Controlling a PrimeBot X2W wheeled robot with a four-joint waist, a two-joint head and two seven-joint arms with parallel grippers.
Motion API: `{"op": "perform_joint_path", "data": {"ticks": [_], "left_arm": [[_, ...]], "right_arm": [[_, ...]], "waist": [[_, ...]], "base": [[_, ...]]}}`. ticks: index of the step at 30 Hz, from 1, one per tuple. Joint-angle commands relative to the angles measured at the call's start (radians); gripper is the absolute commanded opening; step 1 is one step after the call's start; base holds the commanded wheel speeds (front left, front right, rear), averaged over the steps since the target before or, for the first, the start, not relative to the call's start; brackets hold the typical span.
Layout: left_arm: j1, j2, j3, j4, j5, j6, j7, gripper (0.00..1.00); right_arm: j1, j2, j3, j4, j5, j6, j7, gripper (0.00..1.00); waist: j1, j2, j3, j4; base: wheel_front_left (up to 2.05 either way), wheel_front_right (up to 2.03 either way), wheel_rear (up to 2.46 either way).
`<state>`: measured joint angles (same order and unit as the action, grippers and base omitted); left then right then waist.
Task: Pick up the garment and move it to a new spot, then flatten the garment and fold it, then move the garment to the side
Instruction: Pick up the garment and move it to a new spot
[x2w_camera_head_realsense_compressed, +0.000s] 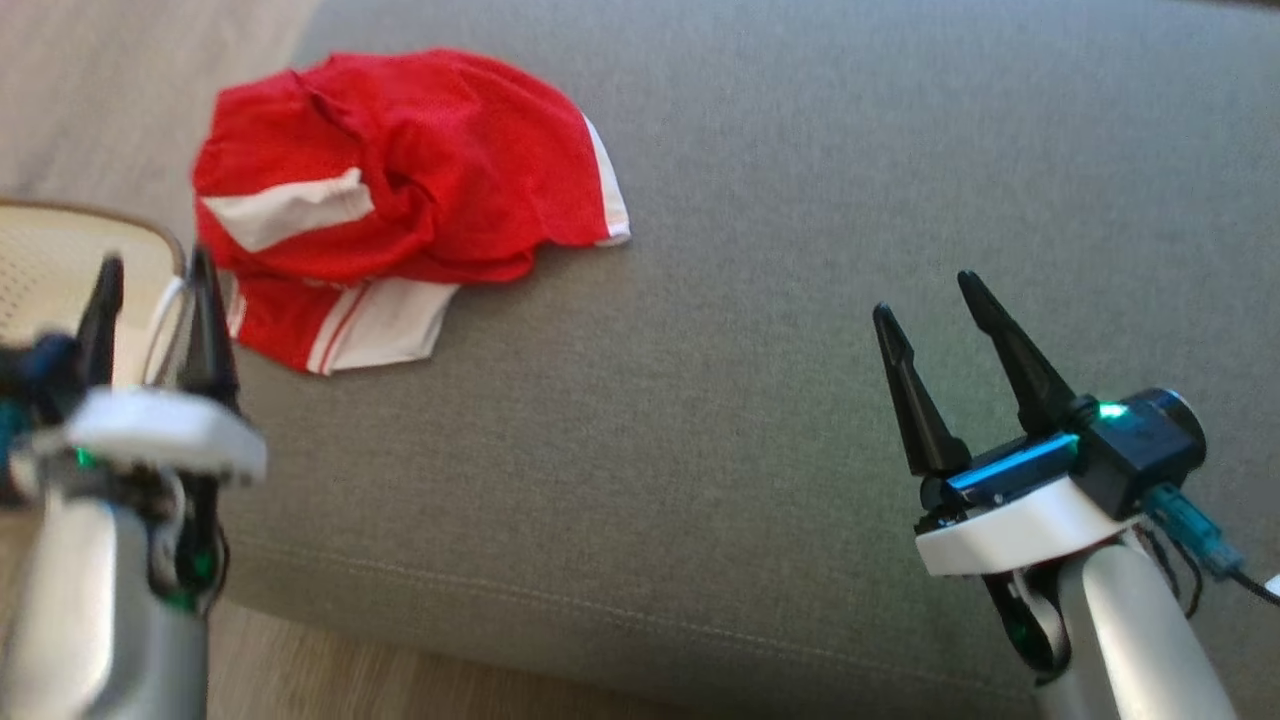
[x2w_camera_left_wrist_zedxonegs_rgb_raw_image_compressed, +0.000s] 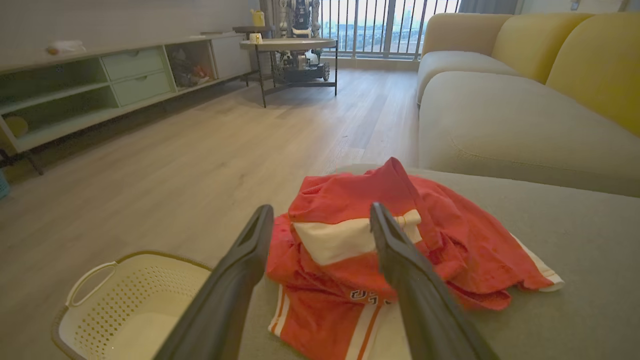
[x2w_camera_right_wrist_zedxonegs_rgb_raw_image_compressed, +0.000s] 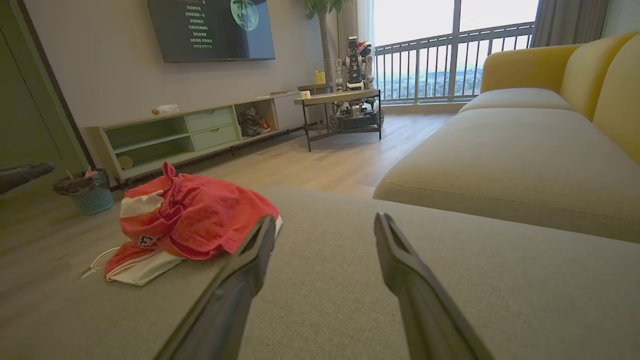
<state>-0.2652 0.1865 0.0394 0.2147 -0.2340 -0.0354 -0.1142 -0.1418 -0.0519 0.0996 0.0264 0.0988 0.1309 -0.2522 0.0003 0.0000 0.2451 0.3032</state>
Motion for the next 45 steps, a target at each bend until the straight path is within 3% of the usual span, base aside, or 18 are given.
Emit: {"op": "perform_joint_path", "data": {"ticks": [1, 8, 24, 25, 26, 32, 37, 41, 45], "left_arm": [[-0.078, 0.037, 0.04, -0.011, -0.02, -0.008, 0.022, 1.0], [-0.312, 0.111, 0.016, 0.158, -0.037, -0.044, 0.148, 1.0], [-0.579, 0.157, -0.09, 0.542, -0.043, -0.083, 0.293, 1.0], [-0.584, 0.158, -0.096, 0.556, -0.046, -0.085, 0.295, 0.33], [-0.589, 0.159, -0.102, 0.567, -0.048, -0.086, 0.291, 0.0], [-0.603, 0.181, -0.131, 0.589, -0.022, -0.086, 0.21, 0.0], [-0.618, 0.207, -0.11, 0.56, -0.016, -0.05, 0.086, 0.0], [-0.636, 0.217, -0.083, 0.5, -0.026, -0.022, 0.001, 0.0], [-0.654, 0.202, -0.067, 0.401, -0.053, -0.021, -0.038, 0.0]], "right_arm": [[-0.039, 0.002, 0.021, -0.043, -0.008, 0.0, -0.004, 1.0], [-0.093, 0.002, 0.024, -0.071, -0.039, 0.0, 0.007, 1.0], [-0.133, 0.002, 0.049, -0.073, -0.063, 0.0, 0.011, 1.0], [-0.134, 0.002, 0.05, -0.072, -0.063, 0.0, 0.011, 1.0], [-0.134, 0.002, 0.05, -0.07, -0.062, 0.0, 0.011, 1.0], [-0.132, 0.002, 0.05, -0.055, -0.053, 0.0, 0.007, 1.0], [-0.133, 0.002, 0.059, -0.028, -0.024, 0.0, -0.001, 1.0], [-0.123, 0.002, 0.054, -0.002, 0.007, 0.0, -0.007, 1.0], [-0.114, 0.002, 0.051, 0.01, 0.039, 0.0, -0.009, 1.0]], "waist": [[-0.0003, 0.0, 0.071, -0.025], [-0.0003, 0.0, 0.163, -0.047], [-0.0003, 0.0, 0.224, -0.085], [-0.0003, 0.0, 0.224, -0.087], [-0.0003, 0.0, 0.223, -0.088], [-0.0003, 0.0, 0.205, -0.088], [-0.0003, 0.0, 0.149, -0.094], [-0.0003, 0.0, 0.086, -0.106], [-0.0003, 0.0, 0.031, -0.121]], "base": [[0.0, 0.0, 0.0], [0.0, 0.0, 0.0], [0.0, 0.0, 0.0], [0.0, 0.0, 0.0], [0.0, 0.0, 0.0], [0.0, 0.0, 0.0], [0.0, 0.0, 0.0], [0.0, 0.0, 0.0], [0.0, 0.0, 0.0]]}}
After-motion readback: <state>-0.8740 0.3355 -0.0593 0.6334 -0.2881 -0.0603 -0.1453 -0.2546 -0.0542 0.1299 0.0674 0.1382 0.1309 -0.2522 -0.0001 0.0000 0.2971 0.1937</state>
